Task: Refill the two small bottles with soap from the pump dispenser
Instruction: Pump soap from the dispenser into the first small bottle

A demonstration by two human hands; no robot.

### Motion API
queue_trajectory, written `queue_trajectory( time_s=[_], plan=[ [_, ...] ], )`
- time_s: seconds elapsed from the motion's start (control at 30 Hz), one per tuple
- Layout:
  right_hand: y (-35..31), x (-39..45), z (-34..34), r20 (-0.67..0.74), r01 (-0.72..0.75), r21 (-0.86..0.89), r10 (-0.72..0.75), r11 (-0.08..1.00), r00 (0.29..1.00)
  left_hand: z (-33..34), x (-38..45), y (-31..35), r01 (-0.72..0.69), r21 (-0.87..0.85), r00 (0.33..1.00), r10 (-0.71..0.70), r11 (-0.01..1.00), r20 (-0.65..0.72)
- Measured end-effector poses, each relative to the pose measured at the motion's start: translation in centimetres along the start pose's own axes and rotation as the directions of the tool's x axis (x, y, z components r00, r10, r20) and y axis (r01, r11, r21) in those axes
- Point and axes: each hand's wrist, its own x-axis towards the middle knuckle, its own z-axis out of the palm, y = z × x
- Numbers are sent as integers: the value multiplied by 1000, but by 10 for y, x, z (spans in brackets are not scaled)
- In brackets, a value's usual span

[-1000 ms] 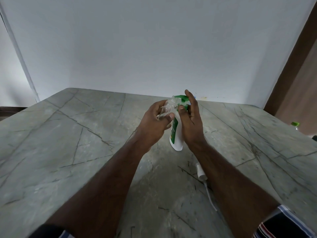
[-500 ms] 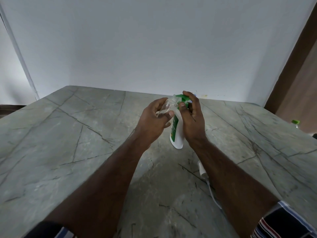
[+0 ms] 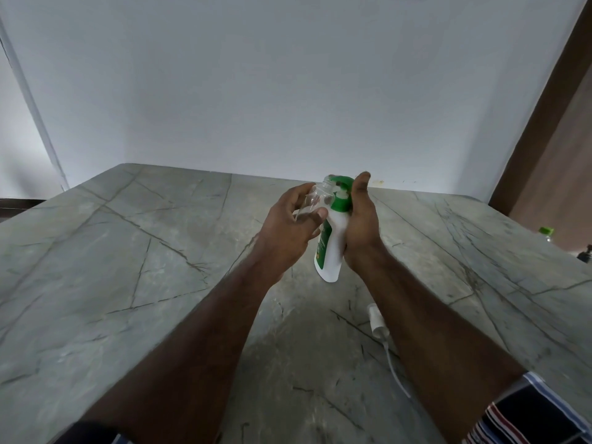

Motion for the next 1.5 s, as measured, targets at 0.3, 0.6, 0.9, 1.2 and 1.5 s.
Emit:
queue_trajectory(
  time_s=[0.3, 0.6, 0.9, 1.2, 1.5],
  plan=[
    [-1, 14, 2, -23, -117, -38, 116, 992, 993, -1, 3, 0, 7, -11, 1000, -7, 1000, -17],
    [5, 18, -1, -2, -134, -5, 134, 991, 991, 1, 4, -7, -3, -9, 1000, 3, 1000, -9],
    [7, 17, -3, 24, -131, -1, 131, 991, 991, 1, 4, -10, -4, 6, 1000, 4, 1000, -16],
    [9, 18, -4, -24, -157, 68, 159, 985, 987, -2, 4, -6, -30, 57, 999, 32, 998, -27],
    [15, 16, -6, 11, -132, 74, 132, 988, 991, -2, 1, -5, -7, 52, 1000, 9, 999, -29]
  ],
)
